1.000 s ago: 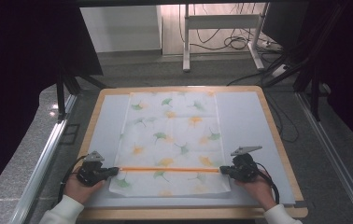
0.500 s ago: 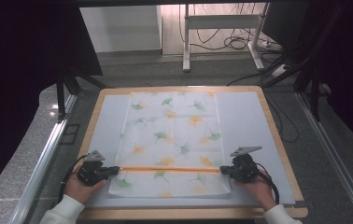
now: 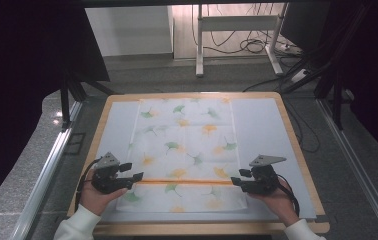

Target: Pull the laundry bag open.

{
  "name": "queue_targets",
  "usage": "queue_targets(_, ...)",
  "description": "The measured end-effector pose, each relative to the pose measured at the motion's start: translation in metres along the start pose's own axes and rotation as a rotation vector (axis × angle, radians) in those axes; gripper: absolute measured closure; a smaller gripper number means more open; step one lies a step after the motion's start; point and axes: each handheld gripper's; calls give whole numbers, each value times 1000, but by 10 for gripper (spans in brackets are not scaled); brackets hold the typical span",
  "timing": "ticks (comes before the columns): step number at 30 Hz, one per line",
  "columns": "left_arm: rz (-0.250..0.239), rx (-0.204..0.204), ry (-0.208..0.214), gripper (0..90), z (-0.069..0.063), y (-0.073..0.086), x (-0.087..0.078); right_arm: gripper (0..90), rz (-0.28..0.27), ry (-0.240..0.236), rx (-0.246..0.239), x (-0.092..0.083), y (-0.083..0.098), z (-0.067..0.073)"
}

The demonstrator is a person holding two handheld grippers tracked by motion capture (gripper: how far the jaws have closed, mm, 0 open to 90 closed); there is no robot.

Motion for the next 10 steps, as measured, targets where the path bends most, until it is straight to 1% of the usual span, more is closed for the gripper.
queue_targets(3,1,2,-13,342,0,-1,4,393,-18,10,9,-3,0,-5)
queue_targets(6,-1,1,-16,329,-1,0,5,363,-28,7,10,-5,0,-9)
queue_targets(10,-7,-4,-23,304,0,1,3,322,-41,-3,2,-7,-2,-8)
Point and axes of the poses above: each handheld gripper's, and its own axes: x roughly forward along the jaws, y roughly out of its underside, z roughly to its left, and after that the axes turned 13 degrees about y, right-handed
